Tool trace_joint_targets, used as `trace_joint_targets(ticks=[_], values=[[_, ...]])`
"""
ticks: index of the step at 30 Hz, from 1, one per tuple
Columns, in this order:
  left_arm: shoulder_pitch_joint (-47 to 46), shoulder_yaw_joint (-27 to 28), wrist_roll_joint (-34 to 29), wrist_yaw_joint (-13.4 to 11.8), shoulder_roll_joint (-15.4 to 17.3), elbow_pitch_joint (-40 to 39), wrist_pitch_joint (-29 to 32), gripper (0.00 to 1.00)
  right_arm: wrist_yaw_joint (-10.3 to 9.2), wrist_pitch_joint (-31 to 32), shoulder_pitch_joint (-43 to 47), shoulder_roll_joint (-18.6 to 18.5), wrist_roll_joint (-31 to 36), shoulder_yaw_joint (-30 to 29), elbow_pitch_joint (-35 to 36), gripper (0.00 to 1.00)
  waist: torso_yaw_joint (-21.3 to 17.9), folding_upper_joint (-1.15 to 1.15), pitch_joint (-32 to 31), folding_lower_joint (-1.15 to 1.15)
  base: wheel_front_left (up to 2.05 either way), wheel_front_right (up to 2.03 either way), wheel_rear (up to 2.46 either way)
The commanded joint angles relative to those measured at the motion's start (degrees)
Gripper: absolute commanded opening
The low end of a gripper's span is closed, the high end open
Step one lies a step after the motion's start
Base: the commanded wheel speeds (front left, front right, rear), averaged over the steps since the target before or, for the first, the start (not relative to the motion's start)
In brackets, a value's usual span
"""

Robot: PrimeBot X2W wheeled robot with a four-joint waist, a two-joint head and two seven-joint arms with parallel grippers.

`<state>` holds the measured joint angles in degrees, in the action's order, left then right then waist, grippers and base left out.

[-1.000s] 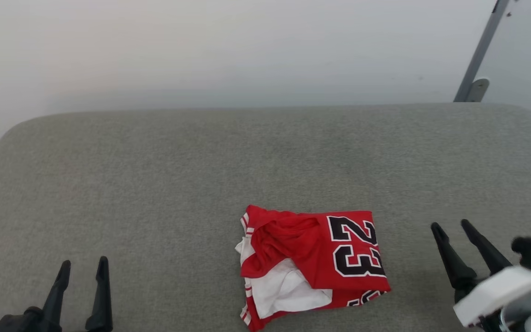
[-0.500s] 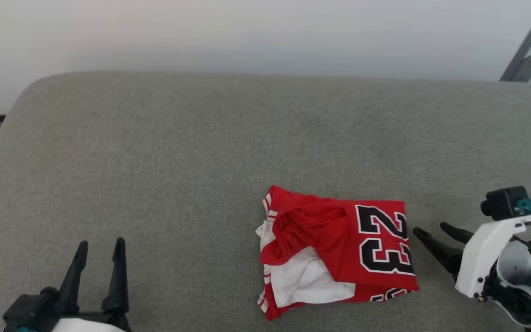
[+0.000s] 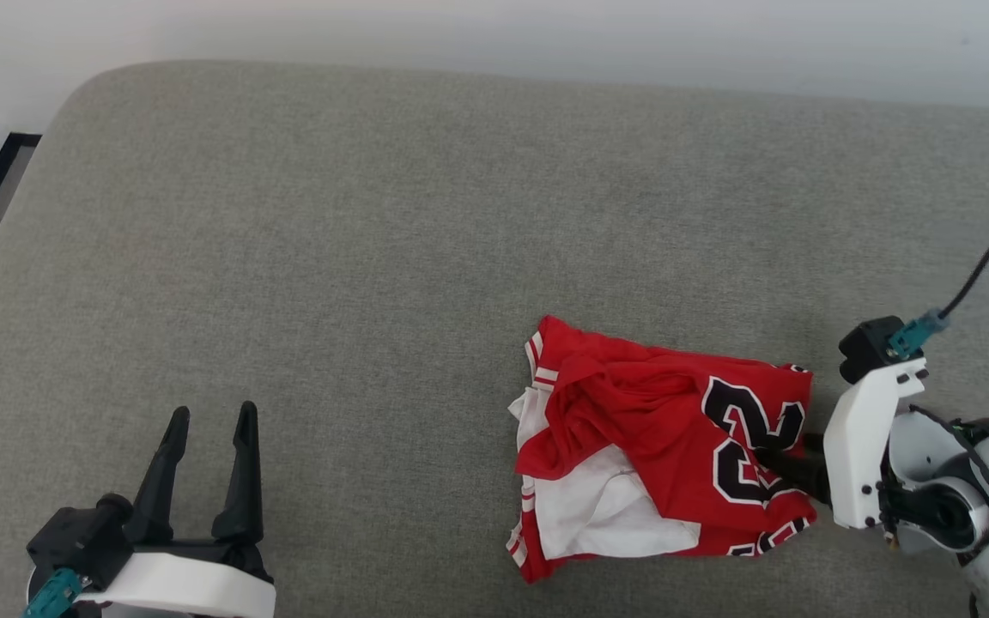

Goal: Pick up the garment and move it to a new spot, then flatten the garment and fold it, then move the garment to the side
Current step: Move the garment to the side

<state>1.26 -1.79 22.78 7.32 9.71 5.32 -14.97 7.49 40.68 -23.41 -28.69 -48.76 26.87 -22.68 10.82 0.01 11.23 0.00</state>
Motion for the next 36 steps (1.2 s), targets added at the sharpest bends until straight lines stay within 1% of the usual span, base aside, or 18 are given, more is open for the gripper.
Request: trace_joint_targets(ticks=[1, 3, 4, 5, 7, 10, 14, 23, 29, 31, 36], values=[[-0.8, -0.1, 0.3, 0.2, 0.1, 0.2, -0.3, 1.0, 0.0, 1.1, 1.4, 2.3, 0.0, 2.0, -1.9, 1.0, 0.5, -0.01, 0.5, 0.0, 0.0, 0.0, 0.0], [-1.3, -0.3, 0.4, 0.2, -0.1, 0.3, -0.3, 1.0, 0.0, 2.1, 0.9, 3.3, -0.2, 2.7, -2.8, 1.0, 0.7, -0.01, 0.8, 0.0, 0.0, 0.0, 0.0], [-1.5, -0.4, 0.4, 0.2, 0.0, 0.4, -0.3, 1.0, 0.01, 2.5, 0.6, 3.6, -0.4, 3.4, -2.6, 0.35, 0.8, -0.01, 0.9, 0.0, 0.0, 0.0, 0.0], [-1.6, -0.5, 0.5, 0.2, 0.0, 0.5, -0.3, 1.0, 0.06, 2.4, 0.3, 3.6, -0.4, 3.7, -2.0, 0.0, 0.8, -0.01, 1.0, 0.0, 0.0, 0.0, 0.0], [-2.2, -0.5, 1.3, 0.2, 0.1, 0.9, -0.3, 1.0, 0.07, 2.5, -0.3, 2.9, -0.7, 3.6, -1.3, 0.0, 0.6, -0.01, 1.0, 0.0, 0.0, 0.0, 0.0], [-2.7, -0.3, 1.9, 0.2, 0.5, 0.9, -0.3, 1.0, 0.0, 2.0, -1.2, 0.7, -0.6, 2.6, 1.0, 0.0, -0.1, -0.01, 0.8, 0.0, 0.0, 0.0, 0.0], [-3.9, -1.1, 2.6, 0.2, 1.1, 1.0, -0.3, 1.0, 0.0, 0.7, -2.2, -1.9, -0.7, 1.1, 5.3, 0.0, -1.6, -0.01, 0.7, 0.0, 0.0, 0.0, 0.0], [-8.7, -5.6, 2.1, 0.2, 2.6, 0.6, -0.3, 1.0, 0.0, -1.8, -4.4, -7.4, 0.9, -1.6, 10.7, 0.0, -6.2, -0.01, 1.2, 0.0, 0.0, 0.0, 0.0], [-13.0, -9.7, 0.8, 0.2, 2.9, 0.9, -0.3, 1.0, 0.0, -4.3, -7.1, -11.2, 1.4, -3.0, 10.9, 0.0, -10.1, -0.01, 2.6, 0.0, 0.0, 0.0, 0.0], [-15.4, -11.8, 0.6, 0.2, 3.5, 1.4, -0.3, 1.0, 0.0, -5.7, -8.9, -12.7, 1.6, -3.6, 9.8, 0.0, -12.2, -0.01, 3.6, 0.0, 0.0, 0.0, 0.0], [-19.6, -15.2, 0.5, 0.2, 4.3, 2.1, -0.3, 1.0, 0.0, -9.1, -12.9, -14.9, 2.7, -3.2, 7.4, 0.0, -16.0, -0.01, 5.7, 0.0, 0.0, 0.0, 0.0]])
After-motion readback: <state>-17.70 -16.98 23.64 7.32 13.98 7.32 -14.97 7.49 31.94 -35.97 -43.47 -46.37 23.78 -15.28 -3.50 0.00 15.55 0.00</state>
